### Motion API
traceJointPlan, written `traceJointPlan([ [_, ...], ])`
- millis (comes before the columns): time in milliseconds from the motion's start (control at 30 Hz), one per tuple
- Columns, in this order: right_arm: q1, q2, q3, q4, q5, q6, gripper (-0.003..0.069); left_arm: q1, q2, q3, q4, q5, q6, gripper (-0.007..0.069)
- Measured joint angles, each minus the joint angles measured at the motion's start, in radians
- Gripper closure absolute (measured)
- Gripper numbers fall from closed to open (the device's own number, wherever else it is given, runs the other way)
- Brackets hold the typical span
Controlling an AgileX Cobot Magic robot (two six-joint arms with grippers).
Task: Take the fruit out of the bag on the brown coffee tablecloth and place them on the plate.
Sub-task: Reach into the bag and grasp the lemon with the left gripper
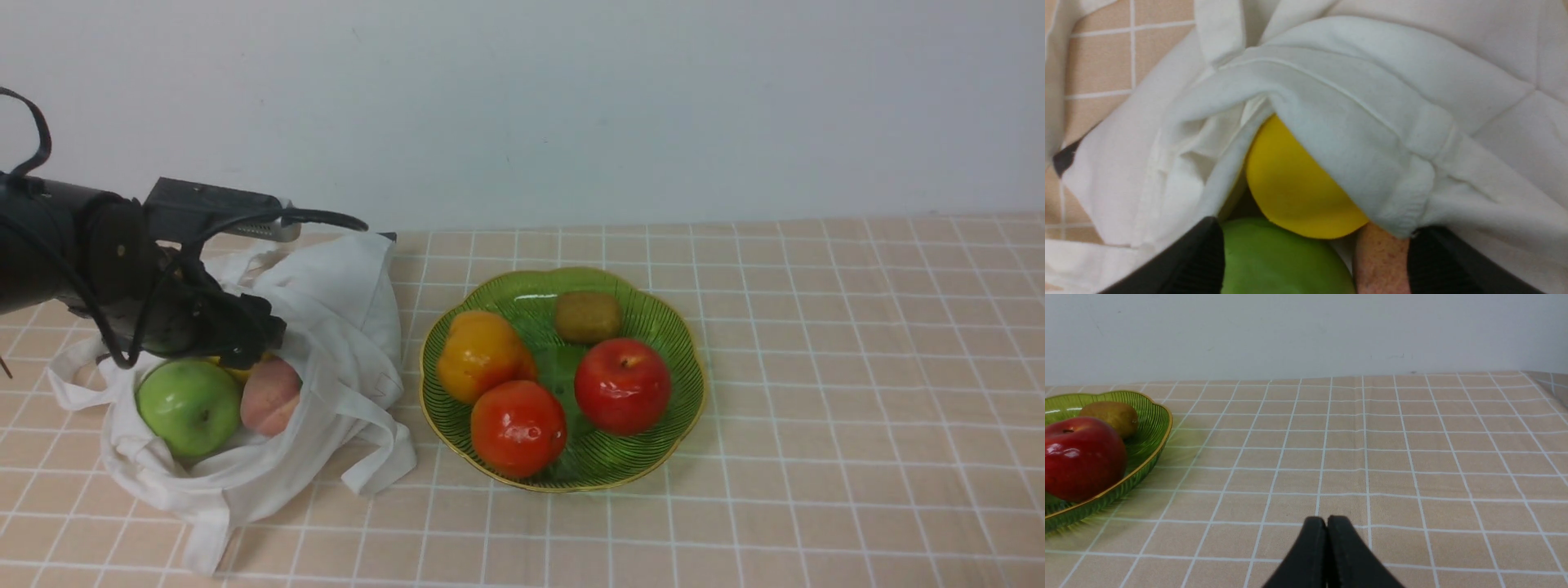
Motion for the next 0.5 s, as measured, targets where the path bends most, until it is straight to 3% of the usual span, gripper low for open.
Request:
traceJointPlan([
  [167, 0.0, 0.0, 0.0, 0.0, 0.0, 0.0, 0.0673, 0.0, -0.032, -0.065, 0.061, 0.14, -0.063, 0.0087],
  [500, 0.0, 0.0, 0.0, 0.0, 0.0, 0.0, 0.0673, 0.0, -0.006, -0.093, 0.08, 0.211, -0.077, 0.0087],
])
